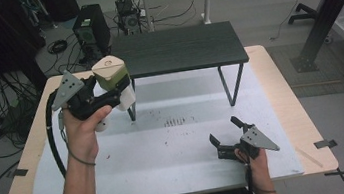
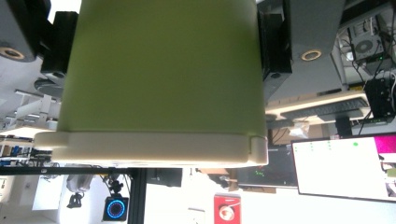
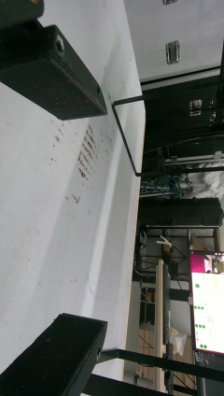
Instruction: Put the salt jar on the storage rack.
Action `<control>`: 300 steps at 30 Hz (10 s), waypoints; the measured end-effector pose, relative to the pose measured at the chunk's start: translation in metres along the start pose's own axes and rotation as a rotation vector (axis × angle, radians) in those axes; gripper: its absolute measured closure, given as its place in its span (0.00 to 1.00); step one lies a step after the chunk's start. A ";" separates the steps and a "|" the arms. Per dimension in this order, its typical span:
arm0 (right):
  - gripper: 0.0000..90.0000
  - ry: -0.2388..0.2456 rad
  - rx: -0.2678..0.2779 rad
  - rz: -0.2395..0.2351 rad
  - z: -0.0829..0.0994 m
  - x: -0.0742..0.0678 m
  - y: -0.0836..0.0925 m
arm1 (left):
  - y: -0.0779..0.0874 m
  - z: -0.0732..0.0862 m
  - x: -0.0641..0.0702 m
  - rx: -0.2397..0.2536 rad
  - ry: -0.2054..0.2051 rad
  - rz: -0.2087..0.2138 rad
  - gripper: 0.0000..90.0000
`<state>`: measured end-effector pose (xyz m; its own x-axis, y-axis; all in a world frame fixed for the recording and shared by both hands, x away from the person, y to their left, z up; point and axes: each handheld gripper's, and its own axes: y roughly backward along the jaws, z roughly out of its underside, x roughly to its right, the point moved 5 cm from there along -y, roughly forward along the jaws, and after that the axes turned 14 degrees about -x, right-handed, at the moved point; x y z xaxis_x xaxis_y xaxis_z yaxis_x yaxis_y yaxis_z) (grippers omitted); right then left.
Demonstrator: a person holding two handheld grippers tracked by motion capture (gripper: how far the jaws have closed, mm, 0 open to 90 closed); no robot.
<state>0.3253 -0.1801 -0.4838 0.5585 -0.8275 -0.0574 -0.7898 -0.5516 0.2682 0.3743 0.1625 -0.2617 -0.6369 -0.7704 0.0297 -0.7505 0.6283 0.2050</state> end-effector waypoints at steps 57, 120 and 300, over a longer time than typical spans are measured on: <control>0.00 -0.009 0.006 -0.004 0.000 0.000 0.001 | -0.094 -0.040 -0.045 -0.046 0.004 -0.075 0.33; 0.00 -0.006 0.010 -0.002 0.000 0.000 0.001 | -0.096 -0.036 -0.046 -0.055 0.005 -0.075 0.33; 0.00 0.002 -0.001 0.004 0.000 0.000 0.000 | 0.013 0.113 0.016 -0.053 -0.007 -0.184 0.01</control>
<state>0.3248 -0.1799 -0.4840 0.5558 -0.8296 -0.0540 -0.7918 -0.5480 0.2695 0.3347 0.1708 -0.3695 -0.4907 -0.8711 -0.0196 -0.8442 0.4698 0.2581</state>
